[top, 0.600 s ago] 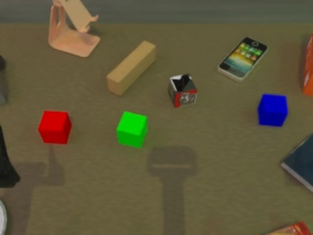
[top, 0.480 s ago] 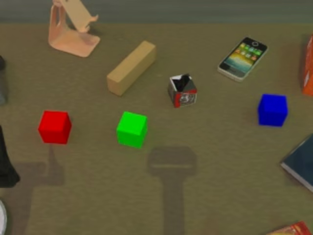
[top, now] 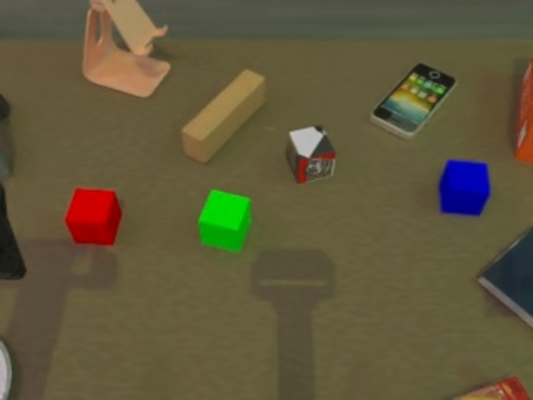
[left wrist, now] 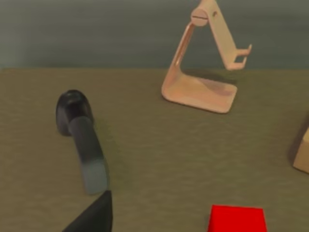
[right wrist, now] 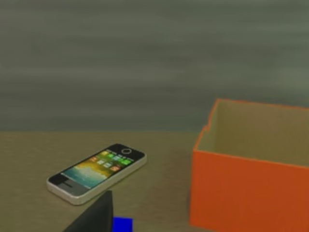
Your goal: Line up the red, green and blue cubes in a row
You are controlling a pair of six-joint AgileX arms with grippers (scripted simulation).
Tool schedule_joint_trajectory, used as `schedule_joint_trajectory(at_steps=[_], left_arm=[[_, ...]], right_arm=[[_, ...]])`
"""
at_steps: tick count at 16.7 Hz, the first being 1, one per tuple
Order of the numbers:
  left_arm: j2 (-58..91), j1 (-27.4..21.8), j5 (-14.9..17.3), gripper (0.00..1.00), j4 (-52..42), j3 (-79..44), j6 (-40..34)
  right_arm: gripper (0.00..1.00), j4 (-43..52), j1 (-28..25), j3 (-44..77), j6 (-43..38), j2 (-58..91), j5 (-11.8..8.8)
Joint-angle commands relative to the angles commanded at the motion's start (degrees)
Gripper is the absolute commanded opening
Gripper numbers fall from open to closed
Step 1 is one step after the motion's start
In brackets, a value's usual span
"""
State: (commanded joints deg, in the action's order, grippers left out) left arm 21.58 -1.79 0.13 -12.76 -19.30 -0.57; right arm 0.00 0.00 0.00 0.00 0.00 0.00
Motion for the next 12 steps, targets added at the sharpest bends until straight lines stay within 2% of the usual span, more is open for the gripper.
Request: schedule_joint_trajectory(at_steps=[12], left_arm=[[71.25,-4.58,-0.14,1.00,-36.67,-50.69,-1.49]], right_arm=[[1.00,0.00,0.00,0.00,0.00,0.00,0.00]])
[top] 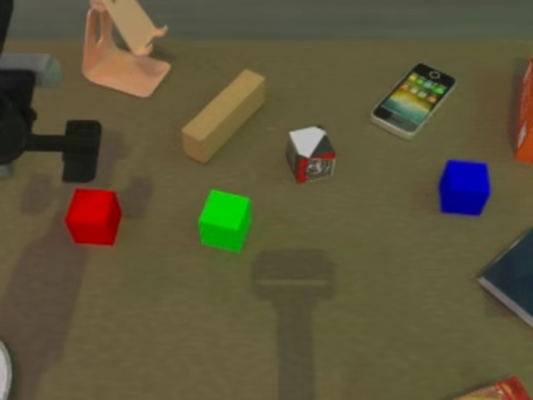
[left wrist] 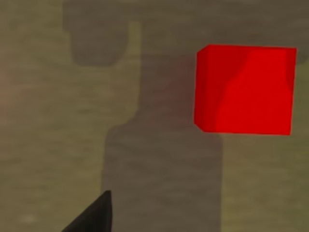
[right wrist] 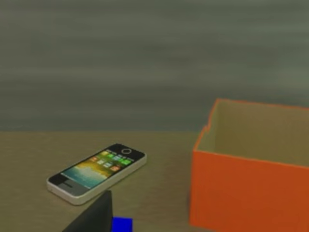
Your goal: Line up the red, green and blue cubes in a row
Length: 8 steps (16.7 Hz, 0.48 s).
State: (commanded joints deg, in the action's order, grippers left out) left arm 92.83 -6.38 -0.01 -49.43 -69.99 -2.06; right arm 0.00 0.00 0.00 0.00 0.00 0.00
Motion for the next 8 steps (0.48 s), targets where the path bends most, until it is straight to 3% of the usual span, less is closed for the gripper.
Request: schedule_joint_trajectory(at_steps=[8], left_arm=[[24.88,-1.70,0.11,1.00,-13.03,-20.90,-0.74]], right_arm=[[1.00,0.00,0.00,0.00,0.00,0.00,0.00]])
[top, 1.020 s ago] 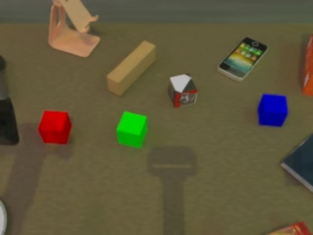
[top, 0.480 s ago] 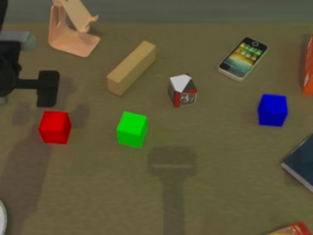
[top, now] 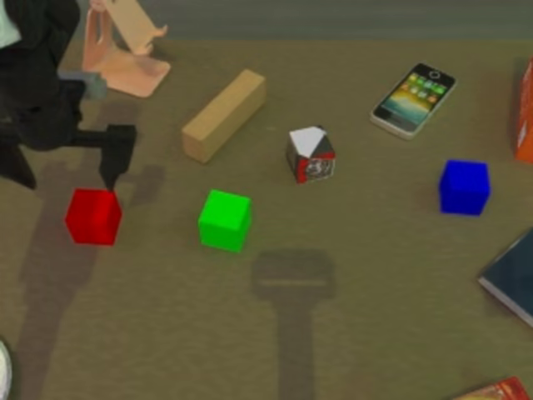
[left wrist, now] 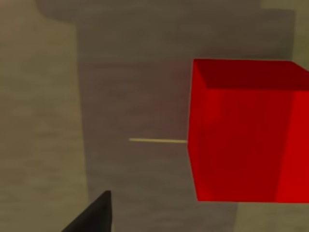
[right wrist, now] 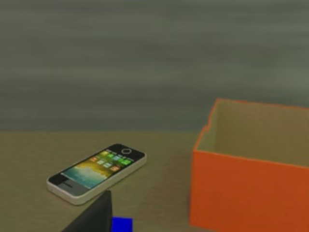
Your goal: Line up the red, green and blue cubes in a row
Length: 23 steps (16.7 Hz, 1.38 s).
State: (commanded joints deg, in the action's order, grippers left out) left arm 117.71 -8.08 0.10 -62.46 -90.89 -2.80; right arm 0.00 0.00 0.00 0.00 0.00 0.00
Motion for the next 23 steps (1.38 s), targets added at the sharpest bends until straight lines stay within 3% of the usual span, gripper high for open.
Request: schedule_joint_trajectory(at_steps=[8,15,20,23], left_arm=[[1.48,0.15,0.01,1.00,0.46,-0.25,0.07],[7.71,0.02,0.07,1.00,15.26,7.91,0.15],[8.65,0.01,0.07,1.00,16.92,8.98,0.15],[8.65,0.01,0.07,0.77,16.92,8.98,0.15]], right_arm=[[1.00,0.00,0.00,0.00,0.00,0.00,0.00],[1.00,0.00,0.00,0.00,0.00,0.00,0.00],[1.00,0.00,0.00,0.00,0.00,0.00,0.00],[1.00,0.00,0.00,0.00,0.00,0.00,0.00]])
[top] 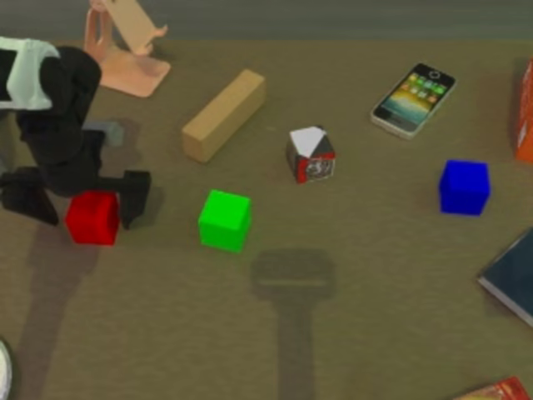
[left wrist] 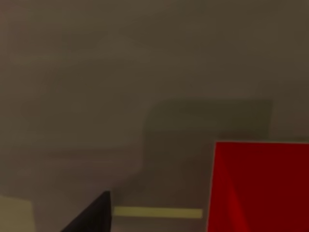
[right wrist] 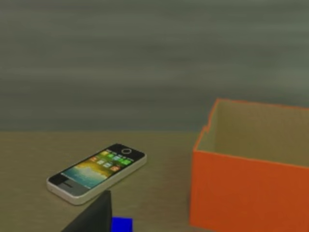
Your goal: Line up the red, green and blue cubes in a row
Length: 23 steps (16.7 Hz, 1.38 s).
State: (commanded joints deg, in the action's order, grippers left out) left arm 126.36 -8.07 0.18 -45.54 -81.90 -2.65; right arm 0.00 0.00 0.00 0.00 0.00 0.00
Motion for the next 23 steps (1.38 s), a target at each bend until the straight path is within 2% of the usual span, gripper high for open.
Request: schedule_joint_trajectory(at_steps=[10,20,23], left_arm=[[0.00,0.00,0.00,0.02,0.00,0.00,0.00],[-1.50,0.07,-0.08,0.00,-0.73,-0.63,0.08],[-3.04,0.36,-0.10,0.00,-4.87,-3.24,0.06]], right_arm=[[1.00,0.00,0.00,0.00,0.00,0.00,0.00],[1.00,0.00,0.00,0.00,0.00,0.00,0.00],[1.00,0.00,0.00,0.00,0.00,0.00,0.00]])
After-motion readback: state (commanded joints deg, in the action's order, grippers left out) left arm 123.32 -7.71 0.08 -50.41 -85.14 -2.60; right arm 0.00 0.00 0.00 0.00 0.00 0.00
